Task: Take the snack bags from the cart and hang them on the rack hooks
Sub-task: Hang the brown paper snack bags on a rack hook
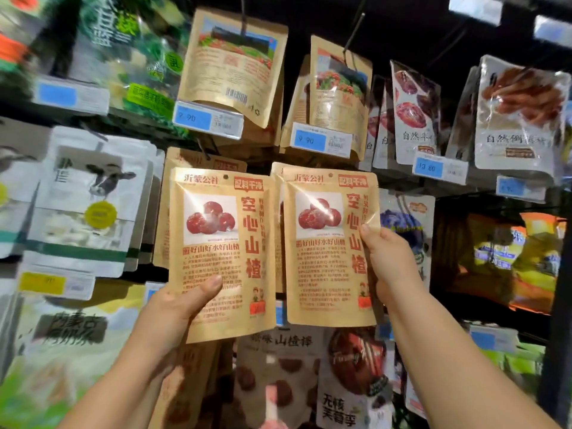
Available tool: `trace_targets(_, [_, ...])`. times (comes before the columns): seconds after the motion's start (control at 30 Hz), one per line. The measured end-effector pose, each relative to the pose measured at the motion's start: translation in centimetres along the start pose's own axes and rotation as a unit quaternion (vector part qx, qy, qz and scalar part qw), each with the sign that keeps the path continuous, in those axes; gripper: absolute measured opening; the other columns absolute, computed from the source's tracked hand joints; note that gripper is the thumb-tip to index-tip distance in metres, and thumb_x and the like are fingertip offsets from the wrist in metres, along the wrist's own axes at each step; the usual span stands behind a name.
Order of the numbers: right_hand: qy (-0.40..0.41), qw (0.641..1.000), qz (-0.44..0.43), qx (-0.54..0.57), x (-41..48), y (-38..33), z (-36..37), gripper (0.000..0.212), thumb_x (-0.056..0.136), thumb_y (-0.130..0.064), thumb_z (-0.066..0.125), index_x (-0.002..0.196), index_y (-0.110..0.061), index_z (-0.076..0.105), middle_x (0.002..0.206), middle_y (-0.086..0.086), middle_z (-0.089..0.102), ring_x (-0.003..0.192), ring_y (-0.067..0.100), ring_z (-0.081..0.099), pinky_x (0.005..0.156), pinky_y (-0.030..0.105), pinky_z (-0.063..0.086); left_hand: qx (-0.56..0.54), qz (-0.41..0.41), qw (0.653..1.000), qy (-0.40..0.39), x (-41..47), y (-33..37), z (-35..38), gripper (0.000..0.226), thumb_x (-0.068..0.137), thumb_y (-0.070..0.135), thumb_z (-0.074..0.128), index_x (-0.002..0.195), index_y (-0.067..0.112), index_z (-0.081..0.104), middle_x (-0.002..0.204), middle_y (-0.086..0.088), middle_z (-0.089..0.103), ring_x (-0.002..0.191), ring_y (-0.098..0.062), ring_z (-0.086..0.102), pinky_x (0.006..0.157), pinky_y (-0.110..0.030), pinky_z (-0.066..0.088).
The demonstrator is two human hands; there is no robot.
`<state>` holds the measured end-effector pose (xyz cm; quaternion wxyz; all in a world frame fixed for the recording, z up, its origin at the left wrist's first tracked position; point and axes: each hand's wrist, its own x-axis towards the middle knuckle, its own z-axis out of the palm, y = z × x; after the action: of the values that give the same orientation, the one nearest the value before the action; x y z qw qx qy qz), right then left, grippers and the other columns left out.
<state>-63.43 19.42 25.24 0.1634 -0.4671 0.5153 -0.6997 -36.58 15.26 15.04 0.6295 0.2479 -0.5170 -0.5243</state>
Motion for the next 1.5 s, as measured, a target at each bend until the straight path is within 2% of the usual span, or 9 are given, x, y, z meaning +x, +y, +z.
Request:
trace_targets(0.1, [0.001, 1.000, -0.009, -0.007, 0.7, -0.6, 1.0, 0.022, 0.098, -0.029, 0.055, 0.088, -0.013, 0.067, 0.091, 0.011, 0.075, 0.088, 0.032, 0.071, 0.086, 0.056, 0.055, 0.015, 0.027, 1.000, 0.002, 0.1, 0.5, -1.2, 0.084, 0.020, 0.063, 0.088, 0.093, 0.022, 0.076, 0.094, -0.010, 0.075, 0.079, -0.029, 0.073, 0.058, -0.037, 0.055])
trace_targets(0.2, [0.006, 0.999, -0.019, -0.026, 1.2, -0.8, 1.6, 0.024, 0.097, -0.031, 0.055, 0.081, -0.018, 0.067, 0.090, 0.010, 0.075, 0.088, 0.033, 0.071, 0.086, 0.058, 0.054, -0.001, 0.031, 1.000, 0.003, 0.0, 0.9, -2.0, 0.097, 0.012, 0.060, 0.089, 0.095, 0.012, 0.073, 0.092, -0.016, 0.074, 0.062, -0.028, 0.071, 0.037, -0.024, 0.048])
trace_targets(0.4, [0.012, 1.000, 0.006, -0.011, 1.3, -1.2, 2.6, 0.020, 0.098, -0.028, 0.056, 0.084, -0.016, 0.064, 0.094, 0.012, 0.074, 0.090, 0.034, 0.071, 0.086, 0.057, 0.055, -0.033, 0.021, 0.999, -0.037, -0.1, 0.8, -2.4, 0.094, 0.016, 0.053, 0.093, 0.098, 0.011, 0.073, 0.099, -0.017, 0.073, 0.087, -0.034, 0.072, 0.070, -0.041, 0.058])
trace_targets(0.57, [0.009, 1.000, 0.017, -0.008, 1.5, -1.6, 3.2, 0.020, 0.097, -0.027, 0.057, 0.084, -0.015, 0.065, 0.091, 0.011, 0.075, 0.090, 0.033, 0.071, 0.085, 0.056, 0.056, -0.053, 0.014, 0.997, -0.061, -0.2, 1.1, -1.9, 0.066, 0.043, 0.032, 0.092, 0.100, 0.008, 0.071, 0.100, -0.019, 0.073, 0.085, -0.033, 0.072, 0.060, -0.036, 0.060])
trace_targets(0.67, [0.007, 1.000, 0.023, -0.011, 1.5, -1.8, 3.5, 0.018, 0.097, -0.027, 0.056, 0.086, -0.016, 0.064, 0.092, 0.010, 0.075, 0.089, 0.032, 0.072, 0.085, 0.054, 0.056, -0.052, 0.014, 0.997, -0.063, -0.1, 0.8, -1.3, 0.076, 0.038, 0.035, 0.093, 0.104, 0.006, 0.069, 0.096, -0.018, 0.074, 0.081, -0.031, 0.073, 0.056, -0.033, 0.058])
trace_targets(0.77, [0.004, 1.000, 0.027, -0.010, 1.4, -1.8, 3.2, 0.016, 0.097, -0.028, 0.056, 0.088, -0.017, 0.064, 0.092, 0.009, 0.075, 0.089, 0.030, 0.072, 0.086, 0.053, 0.056, -0.066, 0.002, 0.996, -0.062, -0.4, 0.9, -0.8, 0.040, 0.066, 0.019, 0.076, 0.103, 0.007, 0.068, 0.095, -0.017, 0.074, 0.075, -0.026, 0.074, 0.053, -0.030, 0.058])
trace_targets(0.97, [0.005, 0.999, 0.037, -0.002, 1.2, -2.0, 3.0, 0.015, 0.097, -0.027, 0.057, 0.092, -0.015, 0.064, 0.092, 0.010, 0.075, 0.089, 0.031, 0.072, 0.085, 0.052, 0.057, -0.046, -0.009, 0.997, -0.066, -0.1, 0.7, -1.1, 0.101, 0.016, 0.052, 0.093, 0.106, 0.011, 0.069, 0.098, -0.015, 0.074, 0.085, -0.030, 0.073, 0.058, -0.033, 0.059])
trace_targets(1.33, [0.005, 0.998, 0.055, -0.026, 1.5, -3.4, 2.4, 0.013, 0.098, -0.028, 0.056, 0.093, -0.017, 0.061, 0.089, 0.006, 0.074, 0.083, 0.026, 0.072, 0.072, 0.040, 0.058, -0.063, -0.028, 0.995, -0.069, -0.4, 0.7, -0.9, 0.099, 0.018, 0.053, 0.093, 0.106, 0.014, 0.069, 0.101, -0.014, 0.074, 0.090, -0.030, 0.072, 0.068, -0.038, 0.059])
trace_targets(1.5, [-0.001, 0.995, 0.078, -0.064, 2.3, -3.8, 2.8, 0.015, 0.098, -0.029, 0.055, 0.099, -0.016, 0.062, 0.089, 0.005, 0.073, 0.084, 0.025, 0.071, 0.074, 0.040, 0.058, -0.089, -0.038, 0.993, -0.074, -0.6, 1.2, -0.7, 0.101, 0.019, 0.046, 0.095, 0.108, 0.008, 0.068, 0.100, -0.018, 0.073, 0.083, -0.030, 0.073, 0.056, -0.034, 0.058])
